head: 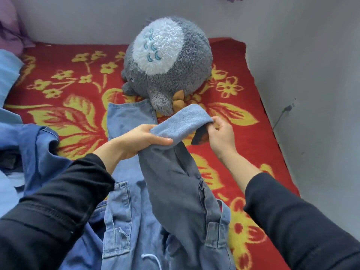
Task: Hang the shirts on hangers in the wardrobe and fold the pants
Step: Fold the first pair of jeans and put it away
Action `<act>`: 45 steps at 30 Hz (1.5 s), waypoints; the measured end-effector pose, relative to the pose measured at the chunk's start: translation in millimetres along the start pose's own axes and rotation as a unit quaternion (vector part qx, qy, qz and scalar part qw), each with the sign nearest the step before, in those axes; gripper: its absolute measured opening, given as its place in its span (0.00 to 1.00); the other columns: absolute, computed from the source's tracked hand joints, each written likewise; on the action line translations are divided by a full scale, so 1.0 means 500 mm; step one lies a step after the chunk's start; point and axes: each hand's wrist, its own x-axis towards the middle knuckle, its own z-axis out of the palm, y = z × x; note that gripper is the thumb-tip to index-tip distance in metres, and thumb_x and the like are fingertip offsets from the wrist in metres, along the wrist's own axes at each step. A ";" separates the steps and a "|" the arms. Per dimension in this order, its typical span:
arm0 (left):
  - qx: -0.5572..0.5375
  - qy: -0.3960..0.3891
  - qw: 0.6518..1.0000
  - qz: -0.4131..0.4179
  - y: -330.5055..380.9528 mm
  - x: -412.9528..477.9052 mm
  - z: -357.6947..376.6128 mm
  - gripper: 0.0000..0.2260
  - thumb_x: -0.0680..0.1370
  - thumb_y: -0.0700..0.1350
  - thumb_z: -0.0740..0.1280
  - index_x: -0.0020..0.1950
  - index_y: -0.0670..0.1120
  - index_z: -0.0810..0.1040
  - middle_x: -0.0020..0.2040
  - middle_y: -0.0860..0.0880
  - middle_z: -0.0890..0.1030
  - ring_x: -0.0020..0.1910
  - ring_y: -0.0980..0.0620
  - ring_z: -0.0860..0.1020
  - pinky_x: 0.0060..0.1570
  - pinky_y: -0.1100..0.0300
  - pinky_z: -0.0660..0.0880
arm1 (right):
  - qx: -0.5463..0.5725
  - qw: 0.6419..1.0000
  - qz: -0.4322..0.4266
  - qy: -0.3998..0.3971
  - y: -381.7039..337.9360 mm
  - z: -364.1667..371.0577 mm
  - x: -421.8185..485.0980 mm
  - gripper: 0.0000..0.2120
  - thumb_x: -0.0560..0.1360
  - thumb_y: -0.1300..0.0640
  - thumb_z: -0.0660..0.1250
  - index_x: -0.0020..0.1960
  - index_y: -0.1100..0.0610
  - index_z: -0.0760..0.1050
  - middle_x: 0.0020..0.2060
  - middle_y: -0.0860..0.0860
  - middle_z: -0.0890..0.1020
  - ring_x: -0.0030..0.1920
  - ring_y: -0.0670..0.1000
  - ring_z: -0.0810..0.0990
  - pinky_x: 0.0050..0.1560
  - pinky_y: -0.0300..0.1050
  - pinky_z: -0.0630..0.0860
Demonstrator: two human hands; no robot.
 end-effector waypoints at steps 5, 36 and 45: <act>-0.015 0.152 0.986 0.072 0.065 0.061 -0.023 0.10 0.79 0.51 0.66 0.55 0.48 0.81 0.51 0.51 0.83 0.48 0.55 0.80 0.50 0.51 0.77 | -0.019 0.987 -0.135 0.087 -0.148 0.005 0.081 0.11 0.77 0.57 0.64 0.58 0.52 0.79 0.51 0.53 0.84 0.52 0.50 0.82 0.57 0.50 0.77; 0.449 0.176 0.873 0.070 -0.509 -0.147 0.374 0.21 0.76 0.41 0.63 0.68 0.52 0.72 0.72 0.50 0.65 0.70 0.47 0.62 0.61 0.52 0.64 | -0.139 0.951 0.274 0.025 0.476 -0.199 -0.375 0.14 0.79 0.49 0.62 0.54 0.59 0.78 0.44 0.51 0.80 0.44 0.52 0.78 0.46 0.47 0.72; 0.333 0.031 0.936 0.106 -0.531 -0.139 0.579 0.15 0.81 0.46 0.61 0.67 0.47 0.75 0.63 0.49 0.75 0.62 0.47 0.73 0.60 0.57 0.69 | -0.081 0.922 0.371 -0.070 0.584 -0.284 -0.609 0.08 0.72 0.62 0.68 0.48 0.52 0.78 0.41 0.51 0.83 0.36 0.45 0.79 0.30 0.32 0.71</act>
